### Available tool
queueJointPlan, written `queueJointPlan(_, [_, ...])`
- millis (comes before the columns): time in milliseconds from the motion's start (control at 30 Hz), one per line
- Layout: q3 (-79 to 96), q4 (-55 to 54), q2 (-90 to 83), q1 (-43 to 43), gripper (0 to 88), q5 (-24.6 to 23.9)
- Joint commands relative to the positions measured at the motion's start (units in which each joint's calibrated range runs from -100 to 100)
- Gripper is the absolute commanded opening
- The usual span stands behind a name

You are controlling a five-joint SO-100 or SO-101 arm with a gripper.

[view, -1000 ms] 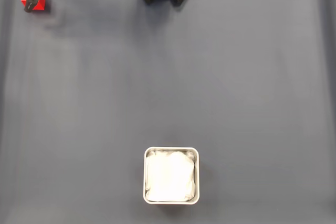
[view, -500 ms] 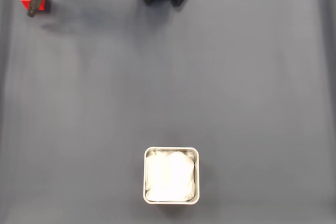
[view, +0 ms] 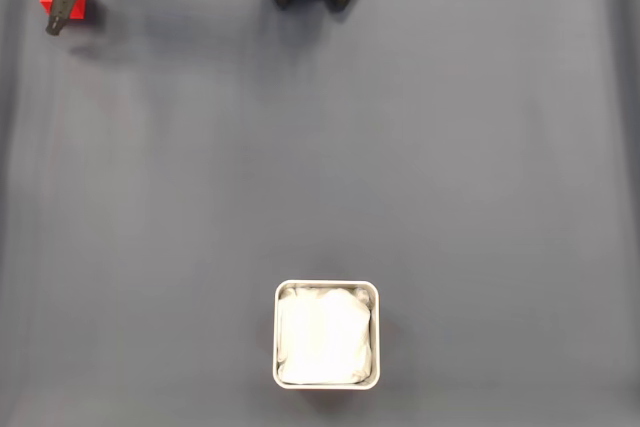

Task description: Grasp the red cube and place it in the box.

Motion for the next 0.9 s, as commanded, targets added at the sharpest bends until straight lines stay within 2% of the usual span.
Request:
queueJointPlan(0, [-3.0, -1.0, 0.0, -0.8, 35.1, -1.0])
queueJointPlan(167, [-3.6, -1.0, 0.5, -0.9, 33.2, -1.1])
queueJointPlan(400, [-3.7, -0.9, 0.6, -1.0, 19.9, -0.7])
queueJointPlan(867, [-4.5, -0.6, 0.5, -1.6, 2.7, -0.4])
